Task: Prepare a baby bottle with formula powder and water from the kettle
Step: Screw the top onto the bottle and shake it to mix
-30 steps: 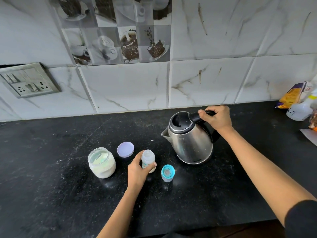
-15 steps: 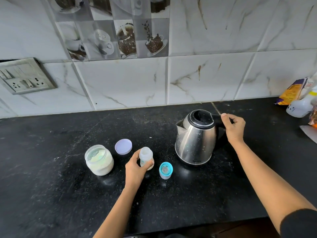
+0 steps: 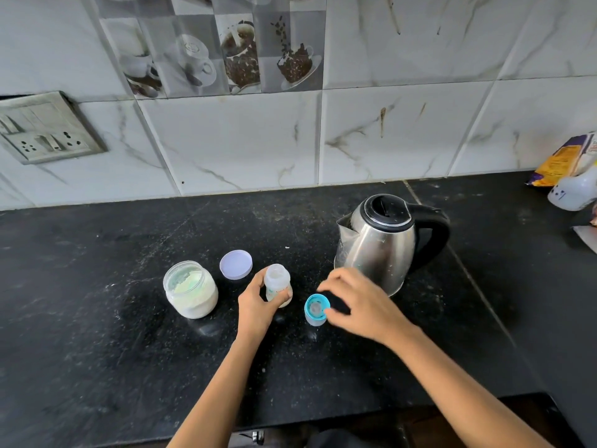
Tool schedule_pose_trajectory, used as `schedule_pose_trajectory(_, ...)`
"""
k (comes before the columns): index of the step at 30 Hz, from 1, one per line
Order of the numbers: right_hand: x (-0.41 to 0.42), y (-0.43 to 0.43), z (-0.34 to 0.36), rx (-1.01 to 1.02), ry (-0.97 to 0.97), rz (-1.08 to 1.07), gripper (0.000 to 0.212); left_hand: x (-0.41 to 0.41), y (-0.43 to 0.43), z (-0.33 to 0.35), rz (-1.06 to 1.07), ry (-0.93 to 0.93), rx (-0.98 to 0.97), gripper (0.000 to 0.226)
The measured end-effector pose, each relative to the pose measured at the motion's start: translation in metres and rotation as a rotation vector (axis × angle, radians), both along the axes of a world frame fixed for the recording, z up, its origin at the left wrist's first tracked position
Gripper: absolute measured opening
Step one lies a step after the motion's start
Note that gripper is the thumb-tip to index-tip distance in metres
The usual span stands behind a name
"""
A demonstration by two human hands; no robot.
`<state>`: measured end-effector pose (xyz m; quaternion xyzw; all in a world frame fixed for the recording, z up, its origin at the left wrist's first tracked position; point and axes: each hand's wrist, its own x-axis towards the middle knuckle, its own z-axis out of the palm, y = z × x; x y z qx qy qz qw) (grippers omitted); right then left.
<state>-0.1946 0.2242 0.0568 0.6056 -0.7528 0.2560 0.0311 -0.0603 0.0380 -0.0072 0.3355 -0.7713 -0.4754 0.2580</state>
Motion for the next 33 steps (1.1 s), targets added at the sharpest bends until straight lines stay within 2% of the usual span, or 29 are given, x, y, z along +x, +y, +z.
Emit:
schedule_pose_trajectory(2,0.011,-0.009,-0.017,0.225,-0.031,0.003,0.051,0.001,-0.001,0.002,-0.007,-0.023,0.0,0.061)
schedule_pose_trajectory(5,0.016,-0.018,-0.029,0.385,-0.092,-0.033,0.069,0.01,0.002,-0.001,0.065,-0.057,0.008,0.078)
schedule_pose_trajectory(8,0.016,-0.021,-0.03,0.348,-0.206,-0.067,0.062,0.026,0.023,-0.007,0.155,-0.031,-0.068,0.062)
schedule_pose_trajectory(10,0.015,-0.023,-0.029,0.315,-0.251,-0.072,0.053,0.033,0.039,-0.013,0.103,-0.025,-0.111,0.052)
schedule_pose_trajectory(13,0.015,-0.025,-0.028,0.286,-0.321,-0.098,0.052,0.033,0.052,-0.019,-0.049,-0.08,-0.153,0.052)
schedule_pose_trajectory(17,0.016,-0.024,-0.026,0.305,-0.415,-0.156,0.06,0.02,0.057,-0.017,-0.218,-0.14,-0.083,0.064)
schedule_pose_trajectory(21,0.018,-0.024,-0.025,0.308,-0.471,-0.193,0.054,0.011,0.056,-0.015,-0.277,-0.146,-0.079,0.052)
schedule_pose_trajectory(25,0.022,-0.022,-0.021,0.16,-0.634,-0.249,0.042,0.011,0.054,-0.016,-0.284,-0.161,-0.091,0.047)
schedule_pose_trajectory(28,0.028,-0.02,-0.014,-0.142,-0.955,-0.334,0.039,0.012,0.051,-0.015,-0.303,-0.166,-0.09,0.051)
schedule_pose_trajectory(30,0.028,-0.022,-0.007,-0.323,-1.146,-0.37,0.041,0.015,0.05,-0.012,-0.315,-0.174,-0.076,0.063)
schedule_pose_trajectory(32,0.025,-0.026,0.001,-0.355,-1.196,-0.382,0.046,0.021,0.046,-0.011,-0.309,-0.182,-0.057,0.073)
schedule_pose_trajectory(33,0.023,-0.028,0.005,-0.306,-1.148,-0.389,0.048,0.025,0.044,-0.01,-0.292,-0.17,-0.054,0.073)
